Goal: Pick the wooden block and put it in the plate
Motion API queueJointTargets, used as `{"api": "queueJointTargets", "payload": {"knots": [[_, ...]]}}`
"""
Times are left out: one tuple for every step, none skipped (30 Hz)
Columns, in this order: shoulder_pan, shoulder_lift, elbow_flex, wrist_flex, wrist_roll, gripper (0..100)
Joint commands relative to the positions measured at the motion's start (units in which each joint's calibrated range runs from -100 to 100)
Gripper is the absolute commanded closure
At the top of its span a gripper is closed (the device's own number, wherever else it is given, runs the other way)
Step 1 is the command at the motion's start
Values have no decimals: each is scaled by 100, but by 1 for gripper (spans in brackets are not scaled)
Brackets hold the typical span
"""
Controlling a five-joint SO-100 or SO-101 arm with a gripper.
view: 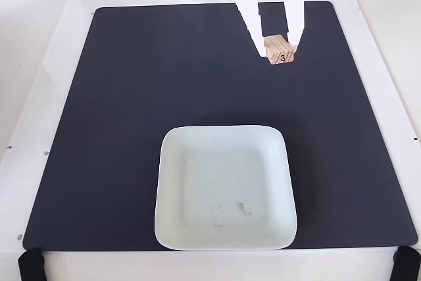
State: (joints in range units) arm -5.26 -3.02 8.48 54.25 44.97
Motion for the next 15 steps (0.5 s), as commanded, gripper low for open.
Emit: {"api": "queueJointTargets", "payload": {"knots": [[280,370,-726,-136,10,99],[325,556,-960,-136,10,99],[392,751,-1194,-136,10,99],[482,946,-1428,-136,10,99],[560,1149,-1653,-136,20,99],[627,1336,-1869,-136,36,99],[694,1522,-2085,-153,42,99],[761,1709,-2283,-171,42,99],[829,1887,-2472,-189,42,99],[873,2065,-2651,-198,47,99],[918,2243,-2831,-206,47,99],[974,2421,-3029,-206,47,99],[1030,2607,-3227,-206,47,99],[1075,2777,-3434,-206,47,99],[1131,2955,-3650,-206,47,99]]}}
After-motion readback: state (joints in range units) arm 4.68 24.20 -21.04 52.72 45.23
